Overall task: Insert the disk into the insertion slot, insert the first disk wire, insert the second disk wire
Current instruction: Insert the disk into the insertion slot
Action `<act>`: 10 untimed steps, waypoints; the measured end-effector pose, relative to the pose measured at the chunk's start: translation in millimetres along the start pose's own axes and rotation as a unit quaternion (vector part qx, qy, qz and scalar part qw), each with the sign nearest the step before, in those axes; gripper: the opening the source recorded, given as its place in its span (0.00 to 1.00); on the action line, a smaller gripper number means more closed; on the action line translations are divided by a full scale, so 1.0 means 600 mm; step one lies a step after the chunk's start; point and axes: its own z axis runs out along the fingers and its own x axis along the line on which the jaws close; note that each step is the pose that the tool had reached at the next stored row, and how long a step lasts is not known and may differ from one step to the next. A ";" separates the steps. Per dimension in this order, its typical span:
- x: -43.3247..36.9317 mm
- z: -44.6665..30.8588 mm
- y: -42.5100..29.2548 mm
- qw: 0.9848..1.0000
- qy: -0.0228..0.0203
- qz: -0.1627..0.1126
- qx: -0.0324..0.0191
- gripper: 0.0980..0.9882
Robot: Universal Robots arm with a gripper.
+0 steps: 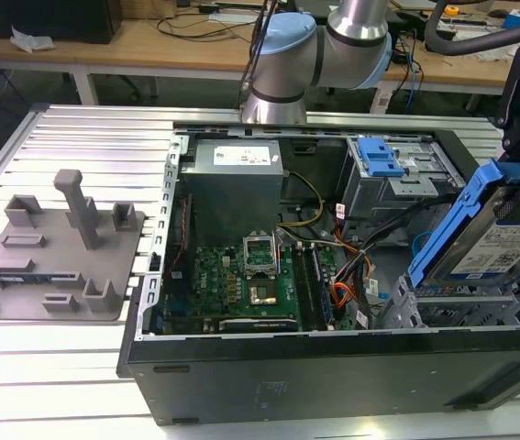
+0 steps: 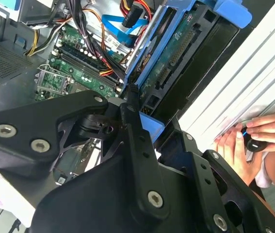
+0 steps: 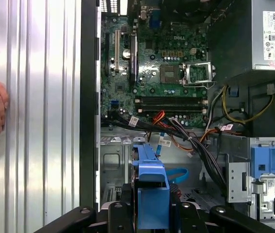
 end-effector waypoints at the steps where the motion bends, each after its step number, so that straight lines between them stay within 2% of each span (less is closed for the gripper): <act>1: 0.000 0.001 0.000 1.000 0.000 0.000 0.000 0.30; 5: 0.002 0.006 -0.002 1.000 0.000 0.000 0.000 0.30; 10: 0.003 0.020 -0.002 1.000 0.000 0.000 0.000 0.30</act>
